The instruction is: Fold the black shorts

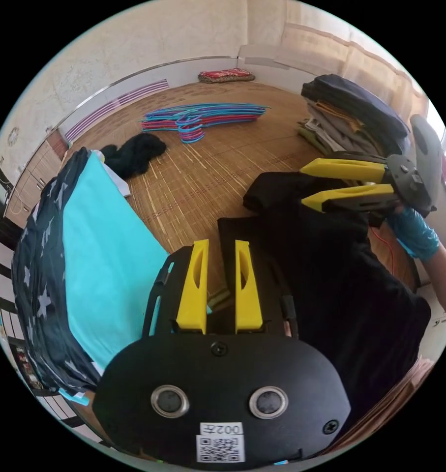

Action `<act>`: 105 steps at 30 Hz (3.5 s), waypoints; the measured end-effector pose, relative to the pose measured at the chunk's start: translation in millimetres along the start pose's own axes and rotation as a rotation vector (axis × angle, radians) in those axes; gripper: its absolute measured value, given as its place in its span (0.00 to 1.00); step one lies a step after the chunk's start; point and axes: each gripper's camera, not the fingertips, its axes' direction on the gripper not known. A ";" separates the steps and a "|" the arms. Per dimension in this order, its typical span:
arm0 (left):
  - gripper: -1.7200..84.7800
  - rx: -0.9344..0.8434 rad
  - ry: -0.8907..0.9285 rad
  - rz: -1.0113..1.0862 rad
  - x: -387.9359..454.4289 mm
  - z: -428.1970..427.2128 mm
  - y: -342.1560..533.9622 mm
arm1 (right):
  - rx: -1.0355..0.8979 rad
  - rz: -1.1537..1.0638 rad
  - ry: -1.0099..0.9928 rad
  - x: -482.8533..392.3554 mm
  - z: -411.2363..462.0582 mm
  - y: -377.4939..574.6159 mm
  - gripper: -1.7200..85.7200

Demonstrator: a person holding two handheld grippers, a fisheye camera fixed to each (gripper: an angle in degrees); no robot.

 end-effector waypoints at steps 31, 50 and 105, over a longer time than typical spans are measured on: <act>0.01 0.194 -0.240 -0.212 -8.5 -63.0 -11.3 | 0.100 0.151 0.252 82.0 43.8 -122.5 0.02; 0.02 0.003 -0.161 -0.279 -38.8 -24.0 -75.4 | -0.003 0.226 0.225 133.7 38.4 -17.8 0.08; 0.01 0.011 -0.121 0.114 -2.8 73.3 -424.0 | 0.077 0.663 0.395 28.1 12.9 289.2 0.07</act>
